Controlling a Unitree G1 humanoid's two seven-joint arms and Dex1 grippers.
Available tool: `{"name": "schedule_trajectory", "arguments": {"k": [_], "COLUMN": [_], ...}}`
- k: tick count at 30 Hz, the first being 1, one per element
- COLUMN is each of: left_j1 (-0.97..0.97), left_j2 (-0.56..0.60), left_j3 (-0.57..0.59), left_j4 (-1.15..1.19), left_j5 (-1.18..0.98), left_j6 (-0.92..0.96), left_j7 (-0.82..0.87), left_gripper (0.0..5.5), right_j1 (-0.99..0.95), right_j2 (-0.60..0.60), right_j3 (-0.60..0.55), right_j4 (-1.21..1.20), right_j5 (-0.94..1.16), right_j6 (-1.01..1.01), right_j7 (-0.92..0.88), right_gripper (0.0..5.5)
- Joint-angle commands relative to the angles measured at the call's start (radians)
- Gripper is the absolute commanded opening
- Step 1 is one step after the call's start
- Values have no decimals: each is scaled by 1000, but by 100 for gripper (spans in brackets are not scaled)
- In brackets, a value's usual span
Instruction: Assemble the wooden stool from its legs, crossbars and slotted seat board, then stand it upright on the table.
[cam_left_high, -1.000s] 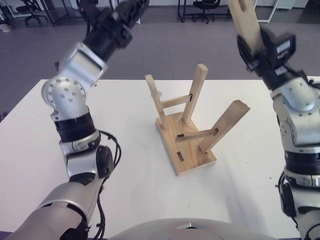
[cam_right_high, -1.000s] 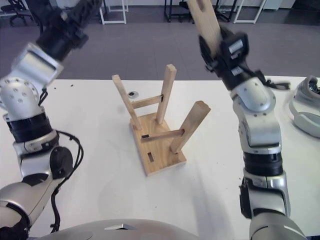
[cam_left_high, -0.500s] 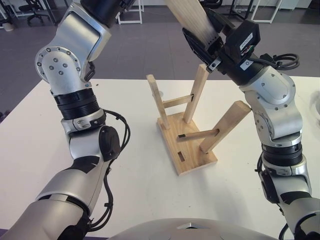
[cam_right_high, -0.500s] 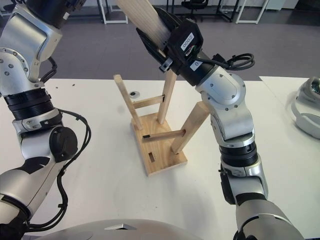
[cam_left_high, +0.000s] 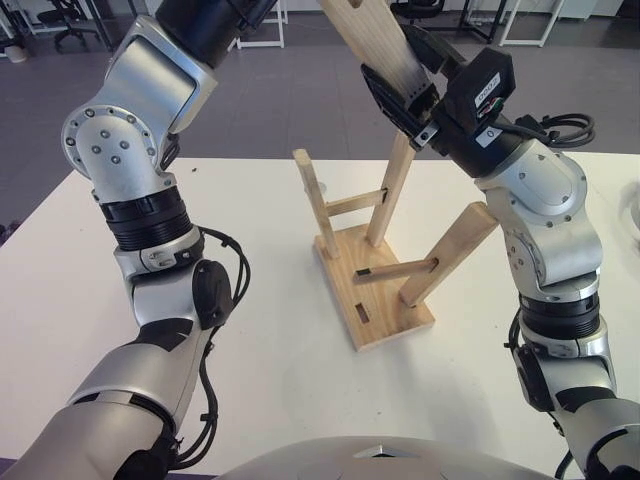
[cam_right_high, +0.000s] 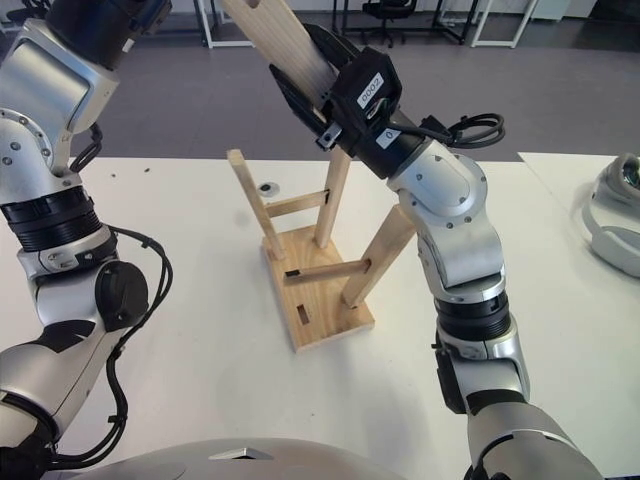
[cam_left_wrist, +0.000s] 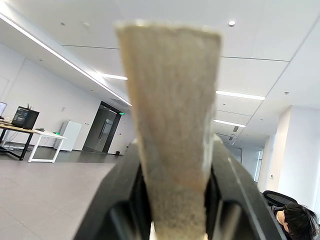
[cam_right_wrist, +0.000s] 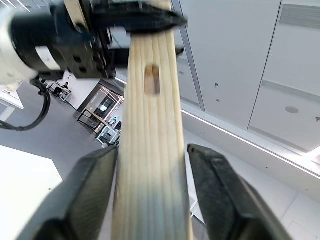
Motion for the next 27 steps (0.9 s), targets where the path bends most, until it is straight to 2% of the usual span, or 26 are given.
{"name": "schedule_trajectory", "arguments": {"k": [1,3,6,8,11,14,18,22,27], "left_j1": [14,55,198,324,526,742,998,1079,1155], "left_j2": [62,110,181,217,215,155,90,29,47], "left_j3": [49,104,163,208,236,100,-63,-89,-98], "left_j4": [-1,-33,-165,-256,-386,-539,-684,-708,-705], "left_j5": [10,-34,-186,-322,-469,-419,-224,-155,-55], "left_j6": [-28,-10,73,89,45,26,-17,-114,-157], "left_j7": [28,63,149,212,314,430,498,533,564], "left_gripper": [103,103,103,103,103,102,102,102,102], "right_j1": [6,0,54,196,438,586,644,700,704], "right_j2": [16,42,-25,-94,-96,-83,-65,-61,12], "right_j3": [-51,-175,-381,-406,-323,-139,4,91,142], "right_j4": [-25,-49,-20,75,161,311,446,374,321], "right_j5": [58,180,292,223,145,-13,-144,-181,-181], "right_j6": [80,174,316,353,315,187,44,-26,-36], "right_j7": [-16,-79,-129,-117,-72,-44,-22,37,38], "right_gripper": [332,369,372,372,372,372,372,372,372]}}
